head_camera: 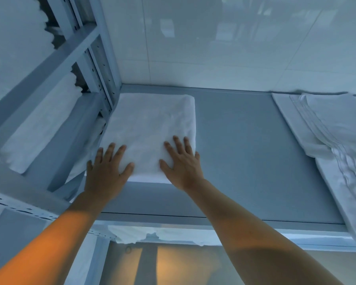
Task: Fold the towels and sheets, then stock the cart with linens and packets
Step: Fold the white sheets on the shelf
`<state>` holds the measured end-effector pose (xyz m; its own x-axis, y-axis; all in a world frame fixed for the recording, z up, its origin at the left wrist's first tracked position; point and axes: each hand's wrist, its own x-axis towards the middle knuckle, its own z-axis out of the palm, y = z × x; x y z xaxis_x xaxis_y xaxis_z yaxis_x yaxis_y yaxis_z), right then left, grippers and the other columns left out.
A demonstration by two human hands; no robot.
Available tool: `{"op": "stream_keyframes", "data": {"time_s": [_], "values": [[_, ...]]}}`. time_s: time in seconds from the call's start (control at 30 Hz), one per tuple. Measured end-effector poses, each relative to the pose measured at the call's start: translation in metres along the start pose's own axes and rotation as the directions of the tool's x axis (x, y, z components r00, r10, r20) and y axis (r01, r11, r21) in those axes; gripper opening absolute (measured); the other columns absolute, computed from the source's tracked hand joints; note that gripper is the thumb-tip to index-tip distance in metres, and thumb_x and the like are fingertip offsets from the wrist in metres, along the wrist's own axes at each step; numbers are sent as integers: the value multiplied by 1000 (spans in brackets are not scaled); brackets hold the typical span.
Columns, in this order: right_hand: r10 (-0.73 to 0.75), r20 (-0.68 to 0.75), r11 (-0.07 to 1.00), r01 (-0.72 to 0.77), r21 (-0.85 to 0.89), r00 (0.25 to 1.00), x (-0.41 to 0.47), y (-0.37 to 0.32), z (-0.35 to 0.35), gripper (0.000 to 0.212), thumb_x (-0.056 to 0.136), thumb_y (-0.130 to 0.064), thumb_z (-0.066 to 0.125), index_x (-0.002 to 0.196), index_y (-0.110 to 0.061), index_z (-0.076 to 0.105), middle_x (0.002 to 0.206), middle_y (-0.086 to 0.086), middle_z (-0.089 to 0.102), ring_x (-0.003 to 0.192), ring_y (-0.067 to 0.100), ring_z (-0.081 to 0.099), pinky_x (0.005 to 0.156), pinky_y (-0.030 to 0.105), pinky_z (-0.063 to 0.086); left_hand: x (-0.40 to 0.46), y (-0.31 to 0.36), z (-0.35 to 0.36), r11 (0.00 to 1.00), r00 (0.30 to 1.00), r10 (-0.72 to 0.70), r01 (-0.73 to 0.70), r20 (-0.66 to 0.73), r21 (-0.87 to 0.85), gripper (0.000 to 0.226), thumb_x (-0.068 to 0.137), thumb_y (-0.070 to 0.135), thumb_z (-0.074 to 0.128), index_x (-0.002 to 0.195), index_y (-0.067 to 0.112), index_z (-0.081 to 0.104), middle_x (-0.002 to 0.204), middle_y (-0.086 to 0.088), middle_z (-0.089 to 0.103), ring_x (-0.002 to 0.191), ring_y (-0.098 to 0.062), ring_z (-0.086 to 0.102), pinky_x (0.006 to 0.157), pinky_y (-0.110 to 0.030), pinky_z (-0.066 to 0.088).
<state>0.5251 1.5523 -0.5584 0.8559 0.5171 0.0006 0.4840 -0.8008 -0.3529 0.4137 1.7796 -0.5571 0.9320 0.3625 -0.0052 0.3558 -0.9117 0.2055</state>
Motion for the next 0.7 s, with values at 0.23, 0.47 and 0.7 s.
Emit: {"op": "stream_keyframes", "data": {"time_s": [0.23,0.47,0.7], "values": [[-12,-39,975,21,222,999,-46,76,-40,59,107,-51,36,161,-32,28,172,-6,13,158,19,10,123,53,19,-25,123,-10,981,981,192,-191,-22,16,75,96,64,19,159,27,34,167,-4,30,156,-32,21,121,-62,24],[163,-115,977,-144,159,980,-108,242,-131,57,107,-46,37,161,-27,31,171,-2,17,158,22,13,124,51,18,-20,326,16,929,935,355,-355,-17,-102,63,102,55,31,159,27,33,168,-2,26,157,-28,17,122,-58,23],[349,-151,937,-339,85,925,-183,414,-200,58,108,-44,37,162,-26,25,172,-3,11,159,20,6,126,53,14,-38,513,64,843,851,524,-513,31,-166,63,103,57,31,160,30,30,169,-1,25,157,-27,17,121,-57,23]]}}
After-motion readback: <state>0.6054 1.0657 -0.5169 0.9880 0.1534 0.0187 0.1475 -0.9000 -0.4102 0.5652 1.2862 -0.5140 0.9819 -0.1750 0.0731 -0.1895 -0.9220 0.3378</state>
